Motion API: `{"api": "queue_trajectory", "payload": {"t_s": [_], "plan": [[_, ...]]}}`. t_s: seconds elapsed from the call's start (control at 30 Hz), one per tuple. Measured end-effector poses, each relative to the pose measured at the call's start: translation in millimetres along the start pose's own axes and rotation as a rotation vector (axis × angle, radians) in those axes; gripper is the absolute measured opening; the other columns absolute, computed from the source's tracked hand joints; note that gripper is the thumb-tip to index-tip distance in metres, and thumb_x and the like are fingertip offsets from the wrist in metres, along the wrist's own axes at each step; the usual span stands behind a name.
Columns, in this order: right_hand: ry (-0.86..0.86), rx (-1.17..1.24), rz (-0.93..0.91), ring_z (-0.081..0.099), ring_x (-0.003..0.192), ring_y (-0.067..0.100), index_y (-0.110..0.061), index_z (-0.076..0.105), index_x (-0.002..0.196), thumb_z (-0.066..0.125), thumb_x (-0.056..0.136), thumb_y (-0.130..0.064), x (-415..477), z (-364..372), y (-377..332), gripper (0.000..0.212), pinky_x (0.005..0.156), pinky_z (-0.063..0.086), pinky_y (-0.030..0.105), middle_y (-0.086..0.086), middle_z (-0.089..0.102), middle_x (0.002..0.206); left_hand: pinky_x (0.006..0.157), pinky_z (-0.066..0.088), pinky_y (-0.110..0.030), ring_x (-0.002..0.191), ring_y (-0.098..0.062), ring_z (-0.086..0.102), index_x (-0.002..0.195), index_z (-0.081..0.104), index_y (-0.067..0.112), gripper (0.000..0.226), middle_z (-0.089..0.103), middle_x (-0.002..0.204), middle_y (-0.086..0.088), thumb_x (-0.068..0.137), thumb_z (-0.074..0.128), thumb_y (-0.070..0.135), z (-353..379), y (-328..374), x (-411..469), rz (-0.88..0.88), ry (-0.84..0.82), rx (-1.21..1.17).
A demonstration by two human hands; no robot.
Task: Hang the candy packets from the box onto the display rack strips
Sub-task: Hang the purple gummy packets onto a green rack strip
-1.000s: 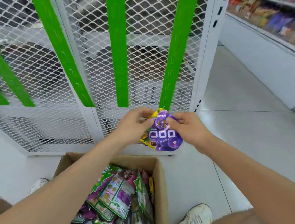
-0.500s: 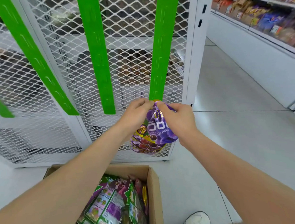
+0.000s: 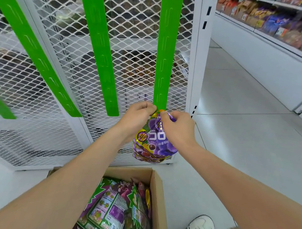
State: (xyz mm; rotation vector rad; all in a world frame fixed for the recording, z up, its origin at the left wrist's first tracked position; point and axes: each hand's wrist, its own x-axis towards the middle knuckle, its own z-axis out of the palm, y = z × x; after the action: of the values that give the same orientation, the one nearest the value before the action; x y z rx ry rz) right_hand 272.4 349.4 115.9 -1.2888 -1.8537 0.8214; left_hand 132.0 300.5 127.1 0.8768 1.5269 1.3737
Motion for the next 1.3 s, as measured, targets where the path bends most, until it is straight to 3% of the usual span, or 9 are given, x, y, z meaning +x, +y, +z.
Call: {"api": "queue_trajectory", "payload": {"t_s": [0.33, 0.57, 0.77, 0.83, 0.9, 0.97, 1.03, 1.2, 1.3], "plan": [[0.028, 0.051, -0.097, 0.049, 0.057, 0.019, -0.01, 0.054, 0.063, 0.061, 0.099, -0.038, -5.2, -2.7, -6.3, 0.046, 0.06, 0.042, 0.036, 0.005, 0.054, 0.055, 0.106, 0.054, -0.056, 0.101, -0.037, 0.074, 0.086, 0.076, 0.02, 0.011, 0.076, 0.09, -0.007, 0.092, 0.069, 0.026, -7.0, 4.8, -2.3, -0.041, 0.011, -0.004], [-0.012, -0.087, -0.115, 0.041, 0.05, 0.017, -0.012, 0.046, 0.057, 0.061, 0.098, -0.032, -6.8, 3.9, -0.4, 0.048, 0.057, 0.044, 0.038, -0.002, 0.042, 0.046, 0.062, 0.046, -0.024, 0.078, -0.023, 0.062, 0.101, 0.068, 0.012, 0.013, 0.07, 0.095, -0.008, 0.105, 0.06, 0.02, -5.5, 4.4, -2.6, -0.033, 0.008, 0.05], [-0.148, -0.207, -0.098, 0.049, 0.052, 0.021, -0.011, 0.052, 0.059, 0.058, 0.103, -0.043, -0.1, 2.6, 11.1, 0.055, 0.057, 0.042, 0.038, 0.0, 0.047, 0.047, 0.084, 0.05, -0.044, 0.085, -0.021, 0.057, 0.093, 0.07, 0.012, 0.026, 0.064, 0.091, -0.009, 0.105, 0.059, 0.032, -12.0, -5.3, -3.1, 0.112, 0.021, 0.206], [-0.141, -0.254, -0.073, 0.048, 0.056, 0.028, -0.008, 0.054, 0.061, 0.06, 0.101, -0.041, 1.8, 0.5, 14.6, 0.052, 0.058, 0.039, 0.038, 0.001, 0.043, 0.048, 0.092, 0.051, -0.055, 0.09, -0.016, 0.063, 0.105, 0.074, 0.011, 0.028, 0.071, 0.096, -0.003, 0.107, 0.055, 0.032, -18.7, -12.5, -6.8, 0.232, 0.046, 0.484], [-0.156, -0.323, -0.005, 0.053, 0.066, 0.033, -0.011, 0.052, 0.063, 0.063, 0.094, -0.027, -0.8, -0.6, 20.1, 0.036, 0.063, 0.04, 0.032, 0.003, 0.047, 0.056, 0.11, 0.05, -0.041, 0.116, -0.015, 0.064, 0.131, 0.068, 0.012, 0.029, 0.071, 0.126, -0.002, 0.108, 0.057, 0.026, -26.2, -18.9, -23.6, 0.31, 0.046, 0.714], [-0.267, -0.44, 0.076, 0.056, 0.077, 0.034, -0.013, 0.055, 0.076, 0.066, 0.086, -0.021, -12.1, 0.1, 25.0, 0.017, 0.069, 0.043, 0.03, 0.007, 0.055, 0.073, 0.106, 0.045, -0.033, 0.126, -0.015, 0.057, 0.139, 0.059, 0.015, 0.034, 0.063, 0.137, -0.002, 0.106, 0.06, 0.02, -39.6, -31.4, -47.6, 0.36, 0.071, 0.857], [-0.447, -0.562, 0.056, 0.056, 0.081, 0.034, -0.012, 0.057, 0.083, 0.067, 0.085, -0.022, -29.8, 2.9, 25.2, 0.014, 0.068, 0.043, 0.028, 0.009, 0.054, 0.079, 0.093, 0.045, -0.027, 0.109, -0.011, 0.06, 0.127, 0.063, 0.02, 0.025, 0.064, 0.119, 0.001, 0.102, 0.064, 0.016, -60.7, -49.0, -74.2, 0.349, 0.027, 0.901], [-0.974, -0.683, -0.115, 0.047, 0.058, 0.019, -0.002, 0.051, 0.062, 0.054, 0.09, -0.008, -106.7, 25.8, 10.3, 0.029, 0.052, 0.039, 0.028, 0.011, 0.043, 0.055, 0.077, 0.05, -0.018, 0.083, 0.002, 0.063, 0.101, 0.074, 0.024, 0.006, 0.07, 0.093, 0.016, 0.097, 0.071, 0.022, -117.7, -97.8, -137.6, -0.031, -0.462, 1.108], [-1.237, -0.595, -0.198, 0.07, 0.069, 0.02, 0.003, 0.073, 0.085, 0.055, 0.091, -0.01, -156.6, 48.0, 16.1, 0.023, 0.071, 0.055, 0.035, 0.021, 0.072, 0.08, 0.081, 0.052, -0.024, 0.083, -0.008, 0.067, 0.098, 0.078, 0.018, 0.01, 0.076, 0.096, 0.007, 0.09, 0.074, 0.013, -138.7, -125.1, -165.2, -0.196, -0.603, 1.255]]}}
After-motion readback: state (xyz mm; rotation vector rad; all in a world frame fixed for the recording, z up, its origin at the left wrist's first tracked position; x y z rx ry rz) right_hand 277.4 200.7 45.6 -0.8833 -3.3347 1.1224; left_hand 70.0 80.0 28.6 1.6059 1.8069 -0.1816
